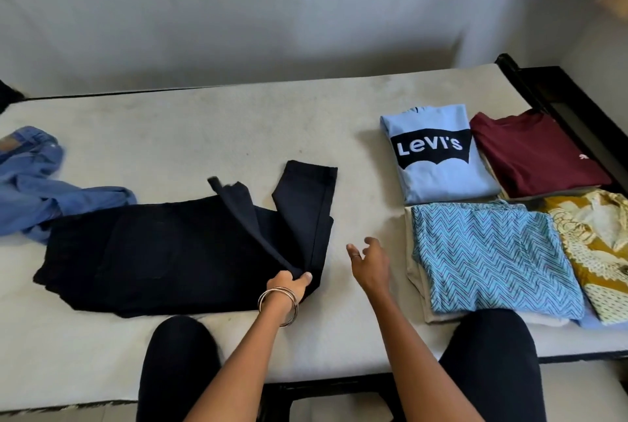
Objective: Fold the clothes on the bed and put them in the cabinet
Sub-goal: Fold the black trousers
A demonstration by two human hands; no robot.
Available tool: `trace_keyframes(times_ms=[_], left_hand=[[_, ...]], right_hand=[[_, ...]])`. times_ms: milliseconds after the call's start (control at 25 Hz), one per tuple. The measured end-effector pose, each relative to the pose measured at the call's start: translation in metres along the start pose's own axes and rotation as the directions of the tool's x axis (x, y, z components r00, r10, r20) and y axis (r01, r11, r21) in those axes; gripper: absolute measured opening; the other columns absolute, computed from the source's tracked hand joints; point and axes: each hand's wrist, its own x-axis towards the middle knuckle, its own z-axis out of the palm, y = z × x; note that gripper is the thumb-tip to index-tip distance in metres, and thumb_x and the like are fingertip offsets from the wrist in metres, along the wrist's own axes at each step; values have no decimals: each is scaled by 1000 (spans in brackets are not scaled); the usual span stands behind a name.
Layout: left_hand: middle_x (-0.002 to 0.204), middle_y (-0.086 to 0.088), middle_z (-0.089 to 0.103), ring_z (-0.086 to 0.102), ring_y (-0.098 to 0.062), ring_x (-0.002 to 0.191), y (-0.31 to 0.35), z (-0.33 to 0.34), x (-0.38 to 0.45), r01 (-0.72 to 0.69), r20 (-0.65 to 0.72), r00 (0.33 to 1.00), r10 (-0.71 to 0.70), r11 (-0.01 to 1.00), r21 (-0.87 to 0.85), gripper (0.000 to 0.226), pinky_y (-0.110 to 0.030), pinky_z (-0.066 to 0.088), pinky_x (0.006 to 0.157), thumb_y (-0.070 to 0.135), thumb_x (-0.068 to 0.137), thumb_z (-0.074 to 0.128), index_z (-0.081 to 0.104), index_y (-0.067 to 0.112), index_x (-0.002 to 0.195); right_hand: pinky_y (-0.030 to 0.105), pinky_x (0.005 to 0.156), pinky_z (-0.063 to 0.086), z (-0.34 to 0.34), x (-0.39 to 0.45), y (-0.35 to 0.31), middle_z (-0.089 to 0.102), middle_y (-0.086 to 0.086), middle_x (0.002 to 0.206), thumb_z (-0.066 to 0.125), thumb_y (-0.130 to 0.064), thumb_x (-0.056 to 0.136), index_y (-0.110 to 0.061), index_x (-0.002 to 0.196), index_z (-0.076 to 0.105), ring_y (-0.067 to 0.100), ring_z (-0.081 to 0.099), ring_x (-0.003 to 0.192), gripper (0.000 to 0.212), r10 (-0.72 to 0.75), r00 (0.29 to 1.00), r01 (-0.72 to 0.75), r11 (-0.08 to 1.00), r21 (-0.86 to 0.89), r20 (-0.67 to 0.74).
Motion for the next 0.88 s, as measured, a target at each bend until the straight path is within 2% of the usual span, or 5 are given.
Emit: trace_keyframes(times_ms=[160, 360, 520, 680, 880], left_hand=[[118, -11, 59, 62, -29, 100, -11, -1, 6, 102, 76, 994, -81, 939, -328, 73, -40, 52, 88, 60, 77, 66, 50, 5, 123], [116, -15, 63, 67, -30, 90, -10, -29, 24, 152, 64, 982, -180, 534, -832, 42, -38, 57, 68, 31, 86, 71, 55, 4, 114], [111, -14, 62, 64, -34, 93, 2, -65, 52, 157, 88, 957, -278, 235, -959, 47, -45, 58, 67, 30, 79, 78, 55, 11, 115], [99, -10, 66, 65, -27, 80, 27, -58, 60, 31, -29, 966, -257, 225, -974, 39, -35, 55, 64, 15, 83, 68, 59, 6, 120], [87, -3, 65, 62, -24, 90, 57, -42, 20, -160, -179, 984, -16, 374, -914, 14, -33, 54, 82, 1, 88, 59, 65, 14, 90]], right_hand=[[40, 98, 46, 14, 16, -49, 59, 13, 127, 67, -46, 89, -4, 134, 47, 31, 55, 118, 64, 132, 987, -155, 936, 316, 91], [41, 96, 49, 55, 44, -85, 56, 15, 131, 77, -25, 85, 0, 125, 51, 35, 55, 118, 53, 363, 918, -391, 769, 505, 158], [31, 80, 57, 32, 41, -97, 66, 15, 96, 59, 4, 88, -13, 120, 63, 23, 66, 89, 37, 89, 987, -156, 679, 718, 131], [35, 77, 53, -25, 15, -41, 65, 3, 89, 46, 5, 94, -18, 88, 68, 19, 59, 92, 33, 65, 998, -26, 185, 982, 14], [45, 79, 55, -20, -5, 33, 64, 7, 121, 62, -15, 94, -28, 137, 44, 24, 62, 111, 48, 303, 921, -247, -38, 968, 247]])
